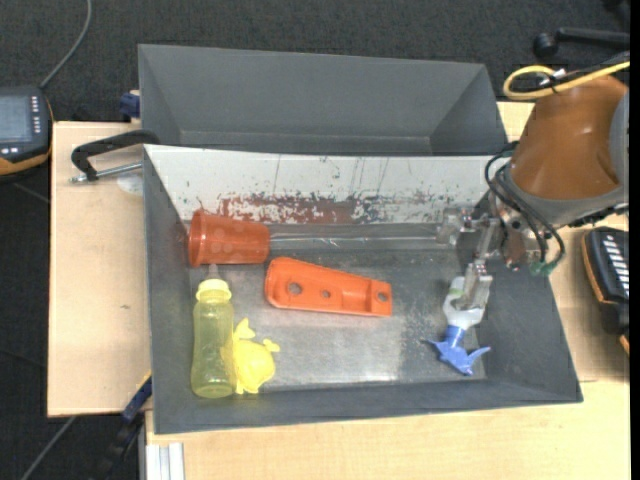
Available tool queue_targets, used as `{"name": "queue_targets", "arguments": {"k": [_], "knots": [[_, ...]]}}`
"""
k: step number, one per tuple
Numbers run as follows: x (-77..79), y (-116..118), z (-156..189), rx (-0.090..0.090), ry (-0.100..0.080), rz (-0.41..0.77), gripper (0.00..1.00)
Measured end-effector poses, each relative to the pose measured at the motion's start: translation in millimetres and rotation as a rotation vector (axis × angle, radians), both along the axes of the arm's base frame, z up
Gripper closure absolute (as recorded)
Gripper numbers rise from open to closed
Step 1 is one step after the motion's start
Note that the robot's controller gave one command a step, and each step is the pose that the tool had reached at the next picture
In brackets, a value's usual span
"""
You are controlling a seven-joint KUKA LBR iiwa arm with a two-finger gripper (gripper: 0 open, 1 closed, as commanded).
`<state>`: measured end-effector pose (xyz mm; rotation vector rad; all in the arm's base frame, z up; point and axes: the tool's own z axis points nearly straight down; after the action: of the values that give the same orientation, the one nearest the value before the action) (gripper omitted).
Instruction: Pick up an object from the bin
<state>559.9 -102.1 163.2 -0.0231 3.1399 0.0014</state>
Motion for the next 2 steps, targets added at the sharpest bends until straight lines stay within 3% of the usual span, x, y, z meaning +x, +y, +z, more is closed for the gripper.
{"name": "queue_targets", "arguments": {"k": [1,2], "knots": [[9.0,22,-14,0.001,0.003,0.022,0.0],[-32.2,79,-51,0.001,-0.009,-0.024,0.0]]}}
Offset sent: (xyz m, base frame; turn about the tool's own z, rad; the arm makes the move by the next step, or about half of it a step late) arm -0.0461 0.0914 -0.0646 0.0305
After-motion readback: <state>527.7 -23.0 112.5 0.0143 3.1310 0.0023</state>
